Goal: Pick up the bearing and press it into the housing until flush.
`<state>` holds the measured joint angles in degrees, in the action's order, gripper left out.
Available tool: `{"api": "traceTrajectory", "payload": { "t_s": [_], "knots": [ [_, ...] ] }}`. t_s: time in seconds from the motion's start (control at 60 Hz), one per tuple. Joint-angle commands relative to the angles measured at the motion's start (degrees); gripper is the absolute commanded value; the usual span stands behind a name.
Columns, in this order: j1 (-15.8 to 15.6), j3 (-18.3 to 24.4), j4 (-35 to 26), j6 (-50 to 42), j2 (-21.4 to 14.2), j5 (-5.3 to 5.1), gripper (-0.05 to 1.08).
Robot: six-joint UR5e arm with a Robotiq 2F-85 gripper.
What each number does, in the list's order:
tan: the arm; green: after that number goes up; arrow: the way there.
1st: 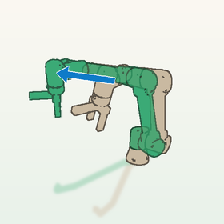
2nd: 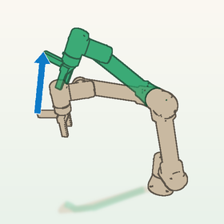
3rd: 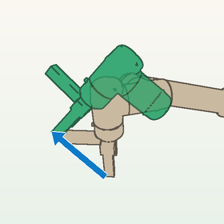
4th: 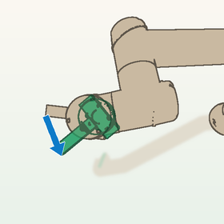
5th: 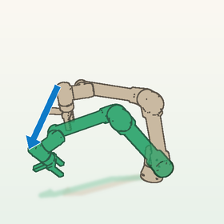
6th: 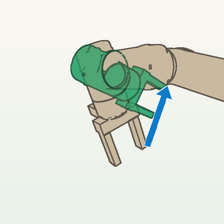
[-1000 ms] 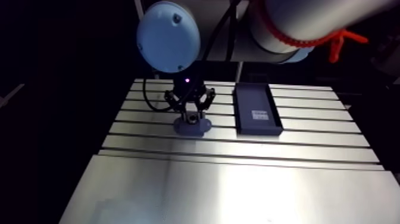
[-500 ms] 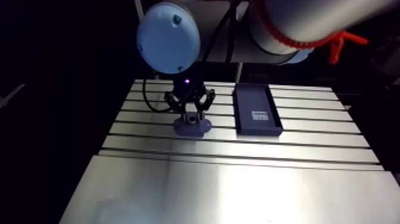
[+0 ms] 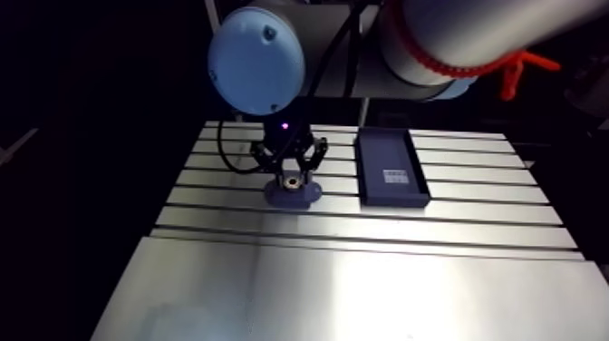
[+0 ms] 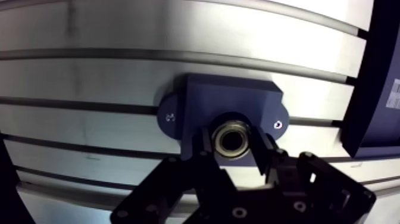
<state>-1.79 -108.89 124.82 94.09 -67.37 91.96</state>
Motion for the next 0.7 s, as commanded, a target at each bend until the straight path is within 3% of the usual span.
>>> {"api": "traceTrajectory", "payload": {
  "t_s": [0.017,0.7],
  "knots": [
    [0.03,0.04,0.03,0.00,0.01,-0.06,0.69],
    [0.03,0.30,0.21,-0.09,0.00,0.09,0.69]
  ]
}}
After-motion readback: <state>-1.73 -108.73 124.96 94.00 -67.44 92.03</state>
